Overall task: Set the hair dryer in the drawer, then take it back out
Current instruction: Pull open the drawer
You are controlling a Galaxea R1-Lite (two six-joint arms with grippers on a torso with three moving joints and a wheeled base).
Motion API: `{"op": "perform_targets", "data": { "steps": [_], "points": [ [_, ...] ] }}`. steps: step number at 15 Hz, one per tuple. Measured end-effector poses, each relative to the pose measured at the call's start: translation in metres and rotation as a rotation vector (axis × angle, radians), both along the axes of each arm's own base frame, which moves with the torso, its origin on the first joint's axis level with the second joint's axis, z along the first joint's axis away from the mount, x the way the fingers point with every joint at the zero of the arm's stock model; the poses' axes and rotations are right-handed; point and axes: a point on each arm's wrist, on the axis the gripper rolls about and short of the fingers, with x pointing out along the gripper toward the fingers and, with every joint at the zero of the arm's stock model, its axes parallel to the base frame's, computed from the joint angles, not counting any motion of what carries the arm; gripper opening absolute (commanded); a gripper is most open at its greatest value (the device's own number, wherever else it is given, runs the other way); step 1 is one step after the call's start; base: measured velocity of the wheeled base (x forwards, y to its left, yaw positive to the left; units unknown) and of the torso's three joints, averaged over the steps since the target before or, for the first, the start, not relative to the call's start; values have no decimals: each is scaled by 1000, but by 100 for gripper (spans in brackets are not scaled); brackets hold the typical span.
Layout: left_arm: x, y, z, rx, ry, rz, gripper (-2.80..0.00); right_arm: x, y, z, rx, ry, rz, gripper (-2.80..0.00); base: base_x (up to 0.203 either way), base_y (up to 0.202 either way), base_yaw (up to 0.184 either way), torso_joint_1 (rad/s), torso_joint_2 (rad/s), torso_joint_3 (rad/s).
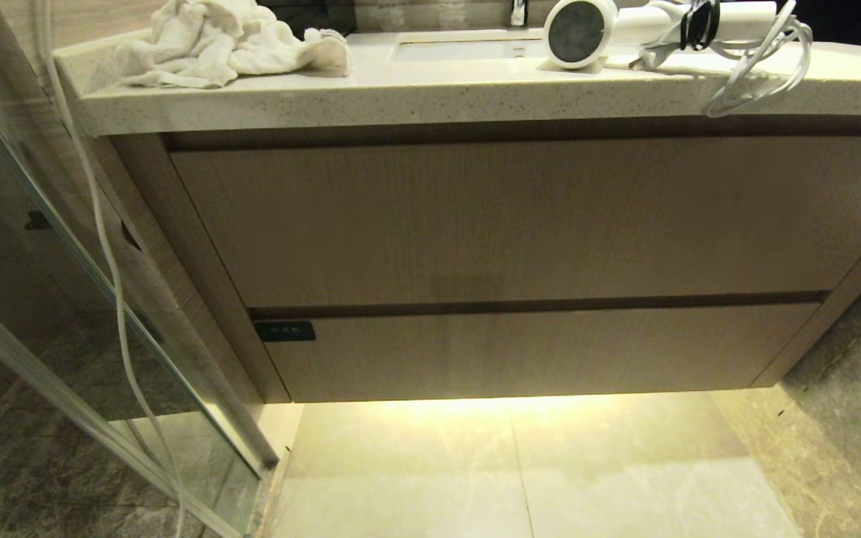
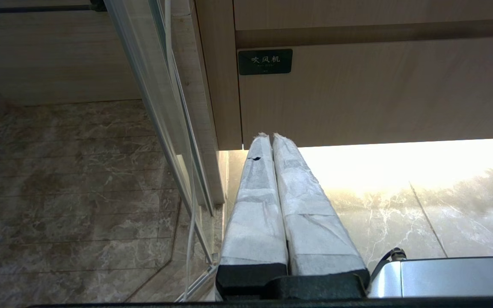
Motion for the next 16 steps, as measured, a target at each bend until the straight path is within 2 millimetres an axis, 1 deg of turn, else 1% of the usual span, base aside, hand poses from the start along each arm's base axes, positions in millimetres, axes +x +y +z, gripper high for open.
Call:
{"op": "perform_targets", "data": {
  "steps": [16],
  "points": [
    [0, 0, 0, 0, 0, 0, -280, 0, 0, 0, -5, 1, 4, -280, 0, 0, 0, 0, 0, 0]
  ]
}}
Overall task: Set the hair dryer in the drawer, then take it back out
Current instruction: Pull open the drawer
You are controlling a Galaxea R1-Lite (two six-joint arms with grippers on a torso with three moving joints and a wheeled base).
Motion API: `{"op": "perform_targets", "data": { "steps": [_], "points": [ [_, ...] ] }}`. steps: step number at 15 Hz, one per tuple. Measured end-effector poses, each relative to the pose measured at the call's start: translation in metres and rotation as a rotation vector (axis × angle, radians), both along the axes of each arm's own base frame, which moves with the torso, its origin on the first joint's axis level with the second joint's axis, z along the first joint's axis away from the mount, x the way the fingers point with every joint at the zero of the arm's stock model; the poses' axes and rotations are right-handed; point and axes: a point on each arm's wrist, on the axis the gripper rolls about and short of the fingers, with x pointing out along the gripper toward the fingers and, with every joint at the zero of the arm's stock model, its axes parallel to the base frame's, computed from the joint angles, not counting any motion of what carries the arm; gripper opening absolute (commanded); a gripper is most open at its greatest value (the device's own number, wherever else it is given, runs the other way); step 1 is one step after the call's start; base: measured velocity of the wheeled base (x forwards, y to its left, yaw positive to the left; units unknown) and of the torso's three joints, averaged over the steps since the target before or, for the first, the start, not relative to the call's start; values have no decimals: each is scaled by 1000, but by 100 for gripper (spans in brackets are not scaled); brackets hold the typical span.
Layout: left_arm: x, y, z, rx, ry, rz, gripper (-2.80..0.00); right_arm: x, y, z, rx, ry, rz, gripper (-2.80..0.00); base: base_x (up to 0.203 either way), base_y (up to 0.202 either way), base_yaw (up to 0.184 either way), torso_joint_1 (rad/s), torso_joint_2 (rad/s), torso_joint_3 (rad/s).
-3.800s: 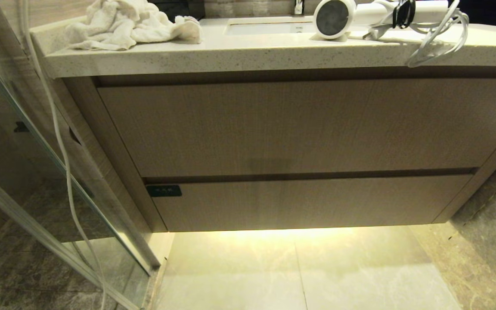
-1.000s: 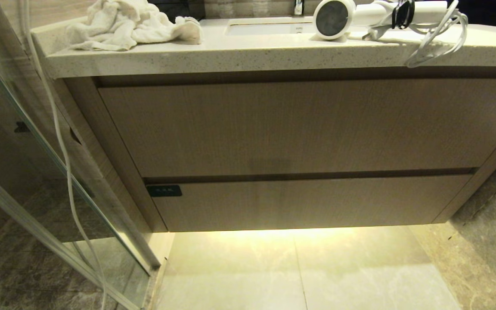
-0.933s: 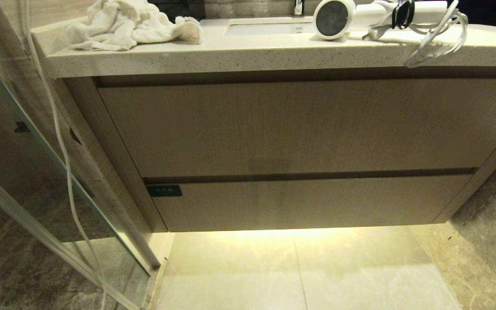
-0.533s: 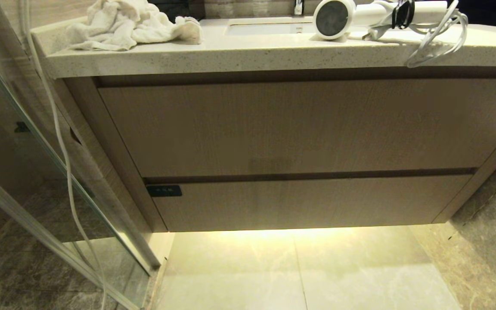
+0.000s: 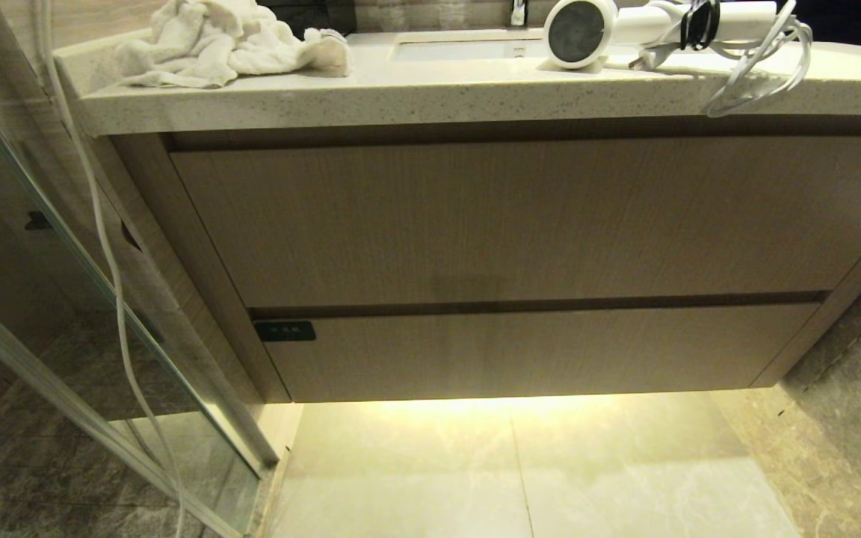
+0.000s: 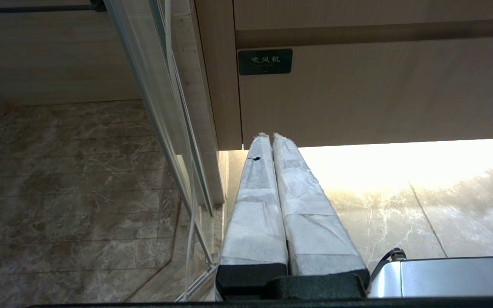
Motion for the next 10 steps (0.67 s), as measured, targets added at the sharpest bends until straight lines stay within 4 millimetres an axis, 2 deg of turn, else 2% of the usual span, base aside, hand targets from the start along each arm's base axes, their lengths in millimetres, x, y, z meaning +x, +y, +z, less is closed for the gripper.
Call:
{"op": "perform_targets", "data": {
  "steps": [10],
  "points": [
    [0, 0, 0, 1, -1, 0, -280, 0, 0, 0, 0, 0, 0, -280, 0, 0, 0, 0, 0, 0]
  ]
}}
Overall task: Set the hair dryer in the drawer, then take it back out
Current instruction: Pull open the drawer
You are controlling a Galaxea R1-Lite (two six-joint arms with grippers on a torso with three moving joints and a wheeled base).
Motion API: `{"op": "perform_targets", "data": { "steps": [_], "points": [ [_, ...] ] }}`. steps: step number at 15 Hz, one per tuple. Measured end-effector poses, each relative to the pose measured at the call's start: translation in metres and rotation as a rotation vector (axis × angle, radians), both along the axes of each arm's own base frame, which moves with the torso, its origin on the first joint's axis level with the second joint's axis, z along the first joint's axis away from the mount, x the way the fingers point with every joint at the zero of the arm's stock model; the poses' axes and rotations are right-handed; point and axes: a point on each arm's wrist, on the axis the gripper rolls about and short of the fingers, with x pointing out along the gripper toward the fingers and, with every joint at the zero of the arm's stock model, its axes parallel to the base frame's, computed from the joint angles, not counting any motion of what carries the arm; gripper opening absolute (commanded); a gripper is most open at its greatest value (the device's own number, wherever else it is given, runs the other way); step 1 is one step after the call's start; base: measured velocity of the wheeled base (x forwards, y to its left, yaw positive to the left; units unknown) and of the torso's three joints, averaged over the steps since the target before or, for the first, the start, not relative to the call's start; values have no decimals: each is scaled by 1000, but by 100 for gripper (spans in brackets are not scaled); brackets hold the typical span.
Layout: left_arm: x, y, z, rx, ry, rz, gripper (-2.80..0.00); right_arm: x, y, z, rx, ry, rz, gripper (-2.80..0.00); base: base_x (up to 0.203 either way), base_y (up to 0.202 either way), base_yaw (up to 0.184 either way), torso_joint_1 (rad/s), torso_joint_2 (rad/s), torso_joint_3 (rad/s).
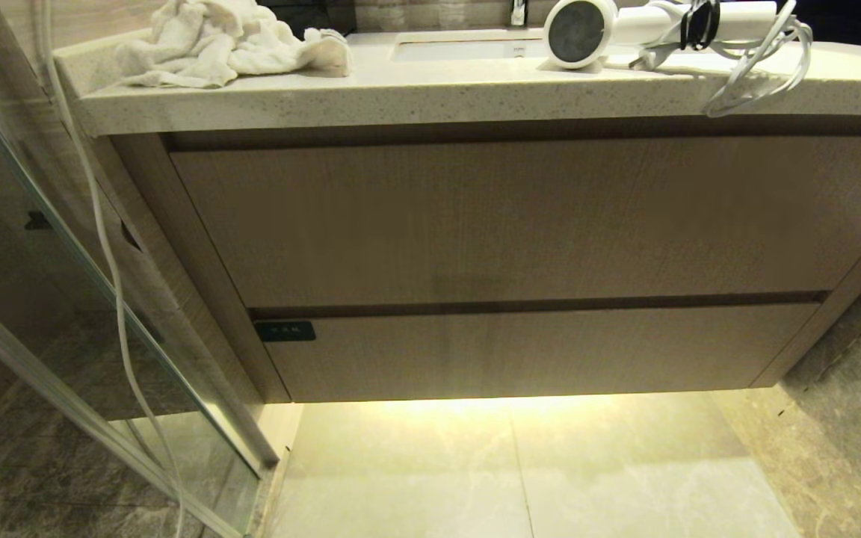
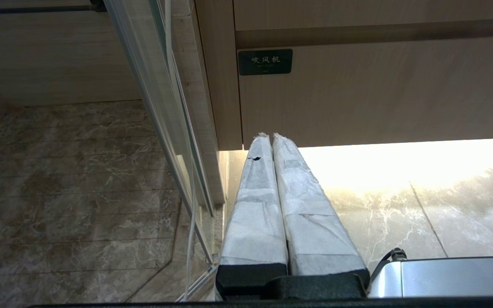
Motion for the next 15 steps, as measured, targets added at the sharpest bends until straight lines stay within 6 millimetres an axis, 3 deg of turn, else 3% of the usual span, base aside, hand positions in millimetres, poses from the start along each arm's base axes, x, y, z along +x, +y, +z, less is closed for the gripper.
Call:
{"op": "perform_targets", "data": {
  "steps": [7, 13, 15],
  "points": [
    [0, 0, 0, 0, 1, 0, -280, 0, 0, 0, 0, 0, 1, -280, 0, 0, 0, 0, 0, 0],
    [0, 0, 0, -1, 1, 0, -280, 0, 0, 0, 0, 0, 1, -280, 176, -22, 4, 1, 4, 4],
    [0, 0, 0, -1, 1, 1, -280, 0, 0, 0, 0, 0, 2, -280, 17, -15, 5, 2, 0, -2]
  ]
}}
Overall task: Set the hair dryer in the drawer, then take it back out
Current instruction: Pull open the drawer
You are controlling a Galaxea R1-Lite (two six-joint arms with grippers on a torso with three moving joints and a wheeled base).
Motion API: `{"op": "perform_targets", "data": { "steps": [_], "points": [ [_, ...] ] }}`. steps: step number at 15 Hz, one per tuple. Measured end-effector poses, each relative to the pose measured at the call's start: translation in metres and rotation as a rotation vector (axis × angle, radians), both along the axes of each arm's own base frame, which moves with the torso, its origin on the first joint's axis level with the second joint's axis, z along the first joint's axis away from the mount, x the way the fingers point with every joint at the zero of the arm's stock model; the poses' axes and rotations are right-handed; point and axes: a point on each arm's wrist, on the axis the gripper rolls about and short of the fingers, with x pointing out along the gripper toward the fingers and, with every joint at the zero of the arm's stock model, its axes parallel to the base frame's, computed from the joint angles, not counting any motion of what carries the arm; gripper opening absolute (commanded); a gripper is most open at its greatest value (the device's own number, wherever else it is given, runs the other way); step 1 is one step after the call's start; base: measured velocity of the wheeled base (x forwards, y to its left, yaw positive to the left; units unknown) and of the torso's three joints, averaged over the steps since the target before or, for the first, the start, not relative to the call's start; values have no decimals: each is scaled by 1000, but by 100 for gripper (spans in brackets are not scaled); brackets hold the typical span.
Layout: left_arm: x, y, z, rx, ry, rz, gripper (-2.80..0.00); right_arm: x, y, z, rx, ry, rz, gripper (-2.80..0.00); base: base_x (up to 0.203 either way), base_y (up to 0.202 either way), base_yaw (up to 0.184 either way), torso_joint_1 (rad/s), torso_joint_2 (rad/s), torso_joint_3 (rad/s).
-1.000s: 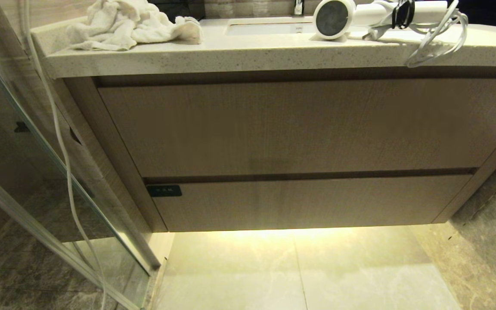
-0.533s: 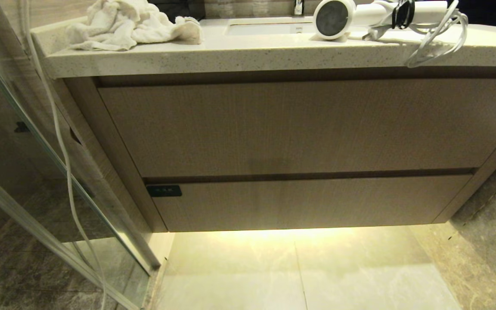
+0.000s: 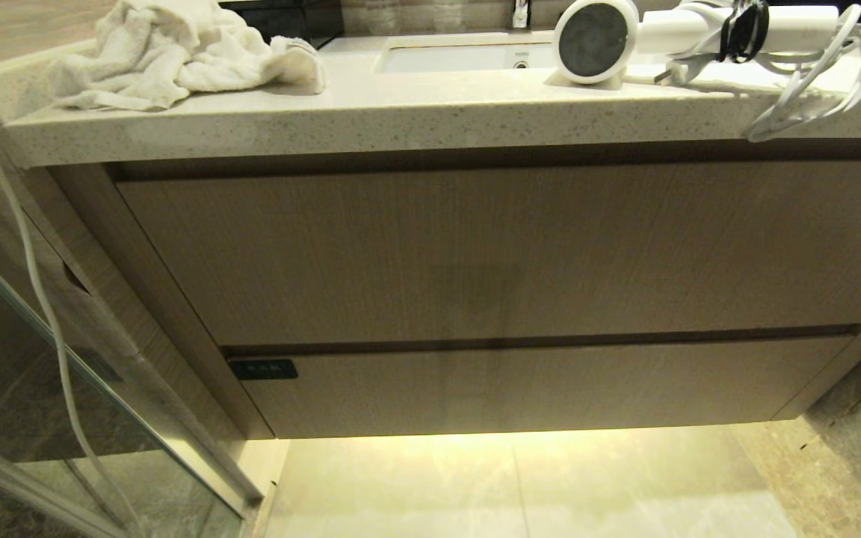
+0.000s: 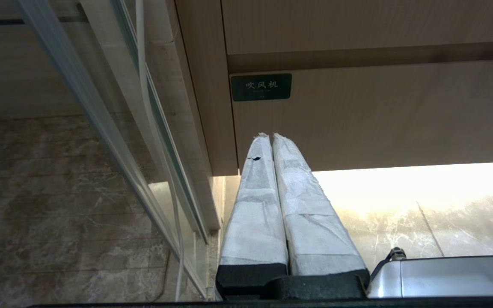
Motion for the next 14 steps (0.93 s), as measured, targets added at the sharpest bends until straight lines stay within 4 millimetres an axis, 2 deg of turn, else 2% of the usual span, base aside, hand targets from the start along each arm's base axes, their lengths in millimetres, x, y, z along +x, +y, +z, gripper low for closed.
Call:
{"op": "perform_targets", "data": {
  "steps": [9, 14],
  "points": [
    [0, 0, 0, 0, 0, -1, -280, 0, 0, 0, -1, 0, -2, -280, 0, 0, 0, 0, 0, 0],
    [0, 0, 0, 0, 0, -2, -280, 0, 0, 0, -1, 1, -3, -280, -63, 40, 0, 2, 2, 1]
  ]
}}
